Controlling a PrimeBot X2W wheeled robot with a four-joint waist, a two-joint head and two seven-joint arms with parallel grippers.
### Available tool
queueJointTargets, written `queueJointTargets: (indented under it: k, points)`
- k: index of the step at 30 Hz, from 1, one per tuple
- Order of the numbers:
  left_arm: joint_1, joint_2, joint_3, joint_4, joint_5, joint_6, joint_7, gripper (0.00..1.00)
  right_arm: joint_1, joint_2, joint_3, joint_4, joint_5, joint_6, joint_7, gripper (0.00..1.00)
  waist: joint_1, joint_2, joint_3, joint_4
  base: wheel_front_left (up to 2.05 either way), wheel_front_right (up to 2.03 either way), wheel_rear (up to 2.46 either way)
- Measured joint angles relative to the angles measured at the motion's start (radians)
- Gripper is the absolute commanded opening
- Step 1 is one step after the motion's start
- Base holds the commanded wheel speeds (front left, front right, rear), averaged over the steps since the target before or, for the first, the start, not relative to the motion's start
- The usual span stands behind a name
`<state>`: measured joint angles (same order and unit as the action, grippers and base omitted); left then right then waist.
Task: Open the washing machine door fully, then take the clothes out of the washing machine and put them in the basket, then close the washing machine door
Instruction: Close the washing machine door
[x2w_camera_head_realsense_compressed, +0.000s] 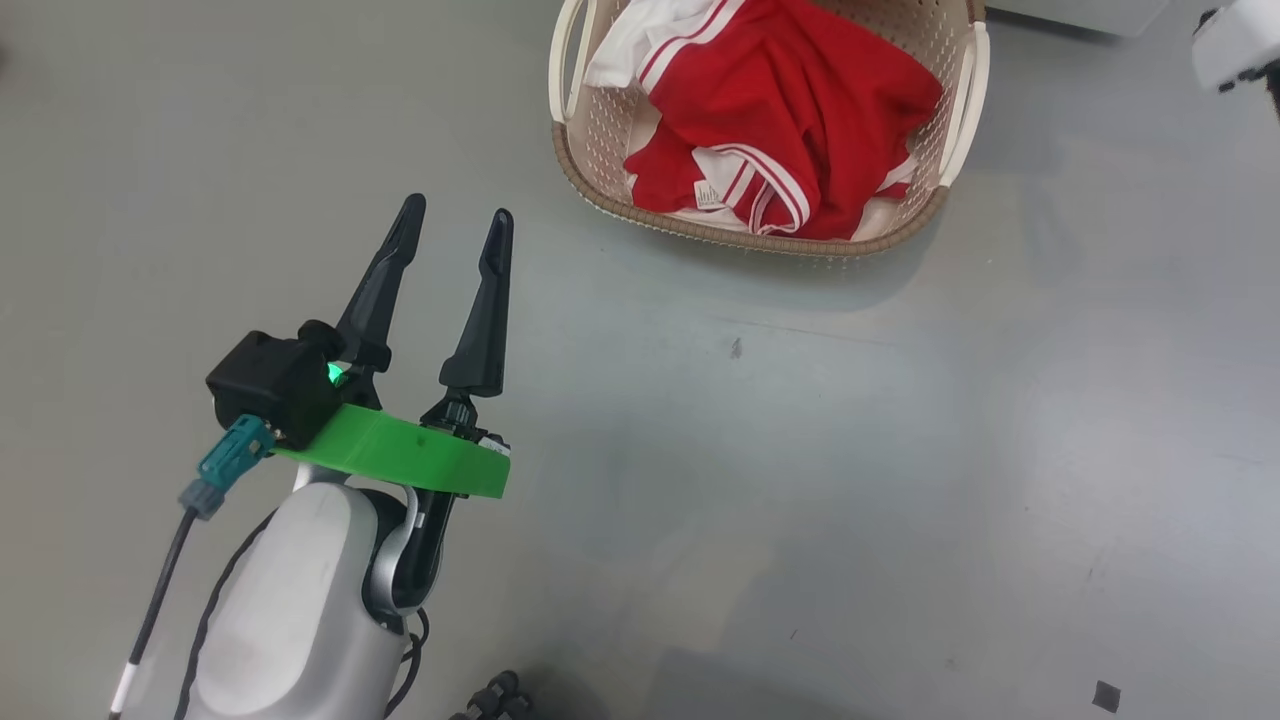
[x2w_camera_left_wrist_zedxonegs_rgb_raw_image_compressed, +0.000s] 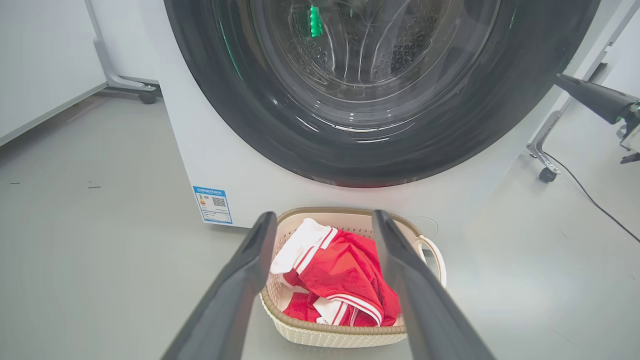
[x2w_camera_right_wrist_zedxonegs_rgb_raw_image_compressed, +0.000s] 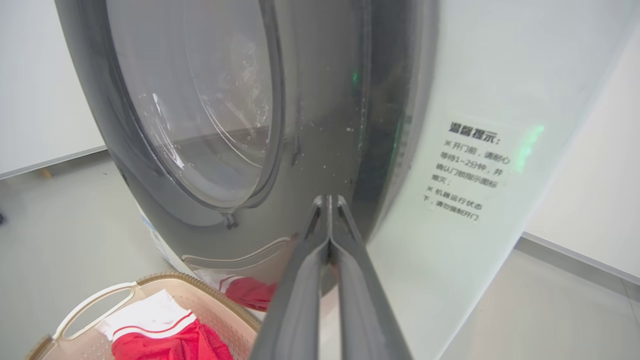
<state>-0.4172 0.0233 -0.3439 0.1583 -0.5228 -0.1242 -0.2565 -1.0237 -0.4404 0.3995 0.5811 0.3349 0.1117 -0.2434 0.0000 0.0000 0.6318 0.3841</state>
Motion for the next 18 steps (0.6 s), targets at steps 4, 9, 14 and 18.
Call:
queueJointTargets:
  k: [4,9,14,18]
  points:
    - [-0.001,0.000,0.016,0.026,0.020,0.000,0.000,1.00,0.071,0.014,0.016,0.016,0.003,0.001,-0.002,0.00,0.0000,0.0000,-0.045,-0.011,0.00,0.00,0.00]
    - [-0.001,0.002,0.034,0.045,0.024,0.000,0.000,1.00,0.143,0.046,0.019,0.022,0.033,0.001,-0.008,0.00,-0.0001,0.0000,-0.108,-0.033,0.00,0.00,0.00]
    - [0.006,0.016,0.056,0.063,0.042,0.000,0.000,1.00,0.218,0.083,-0.013,0.008,0.065,0.001,-0.009,0.00,-0.0001,0.0000,-0.172,-0.066,0.00,0.00,0.00]
    - [0.028,0.029,0.076,0.076,0.044,0.000,0.000,1.00,0.270,0.105,-0.042,-0.029,0.086,0.001,-0.009,0.00,-0.0001,0.0000,-0.224,-0.097,0.00,0.00,0.00]
